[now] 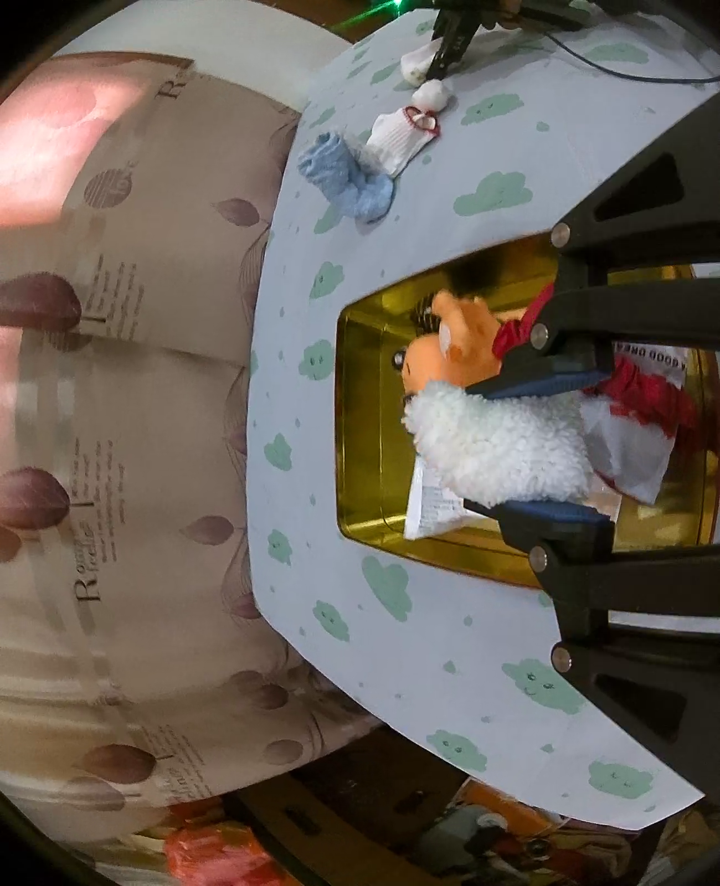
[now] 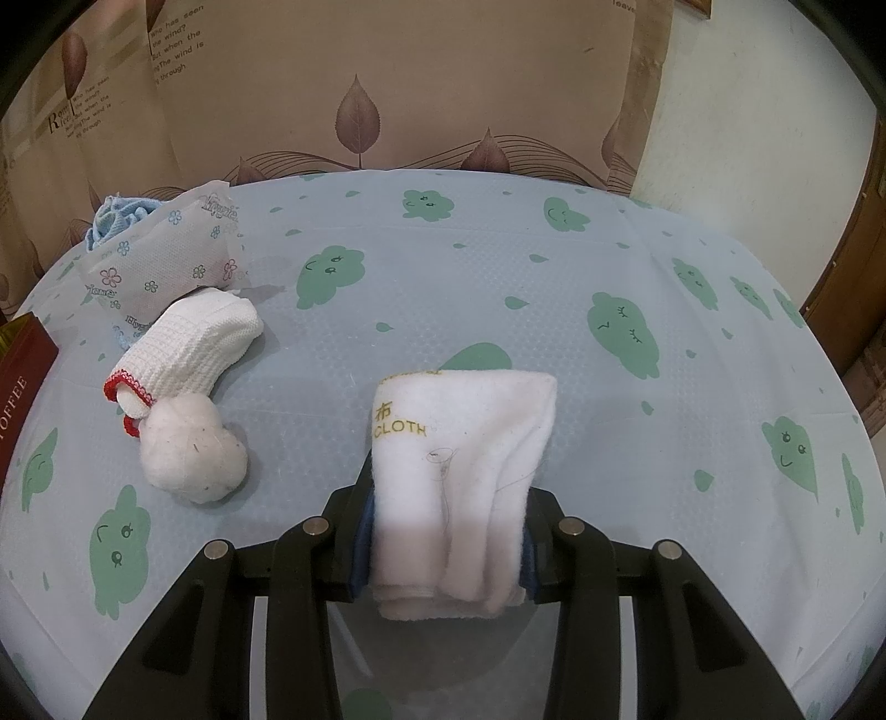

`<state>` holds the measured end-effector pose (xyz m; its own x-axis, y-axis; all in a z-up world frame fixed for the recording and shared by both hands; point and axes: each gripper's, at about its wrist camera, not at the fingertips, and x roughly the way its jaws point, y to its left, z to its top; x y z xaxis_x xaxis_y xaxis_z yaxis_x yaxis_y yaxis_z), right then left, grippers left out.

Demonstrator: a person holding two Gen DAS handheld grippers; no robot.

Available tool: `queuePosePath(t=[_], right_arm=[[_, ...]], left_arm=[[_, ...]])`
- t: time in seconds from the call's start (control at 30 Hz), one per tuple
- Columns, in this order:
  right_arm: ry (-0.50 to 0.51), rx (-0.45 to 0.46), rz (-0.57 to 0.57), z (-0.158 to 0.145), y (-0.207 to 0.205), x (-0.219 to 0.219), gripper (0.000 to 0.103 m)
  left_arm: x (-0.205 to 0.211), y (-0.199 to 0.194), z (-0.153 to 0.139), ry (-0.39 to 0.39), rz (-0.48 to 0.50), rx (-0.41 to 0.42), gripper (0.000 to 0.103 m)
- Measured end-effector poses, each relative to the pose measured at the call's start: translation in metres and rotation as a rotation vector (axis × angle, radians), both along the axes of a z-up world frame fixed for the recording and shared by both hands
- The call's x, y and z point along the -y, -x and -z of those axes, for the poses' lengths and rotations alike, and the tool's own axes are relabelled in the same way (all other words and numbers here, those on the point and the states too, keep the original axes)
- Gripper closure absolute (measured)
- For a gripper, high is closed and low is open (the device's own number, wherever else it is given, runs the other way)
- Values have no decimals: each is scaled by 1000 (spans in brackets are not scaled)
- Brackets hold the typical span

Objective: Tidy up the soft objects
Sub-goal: 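Carry the fluffy white sock into the tin box and open the left gripper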

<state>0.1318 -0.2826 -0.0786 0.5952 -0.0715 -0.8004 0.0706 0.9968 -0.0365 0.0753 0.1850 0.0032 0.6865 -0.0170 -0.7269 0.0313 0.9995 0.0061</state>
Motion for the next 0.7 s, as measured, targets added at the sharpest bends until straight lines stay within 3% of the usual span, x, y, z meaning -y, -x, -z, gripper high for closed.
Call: queuePosePath(t=[0.3, 0.7], right_arm=[[1, 1, 0, 0, 0, 0, 65], [1, 2, 1, 1, 0, 0, 65]], left_arm=[[-18, -7, 14, 15, -35, -35, 72], [-34, -10, 14, 154, -34, -26, 69]])
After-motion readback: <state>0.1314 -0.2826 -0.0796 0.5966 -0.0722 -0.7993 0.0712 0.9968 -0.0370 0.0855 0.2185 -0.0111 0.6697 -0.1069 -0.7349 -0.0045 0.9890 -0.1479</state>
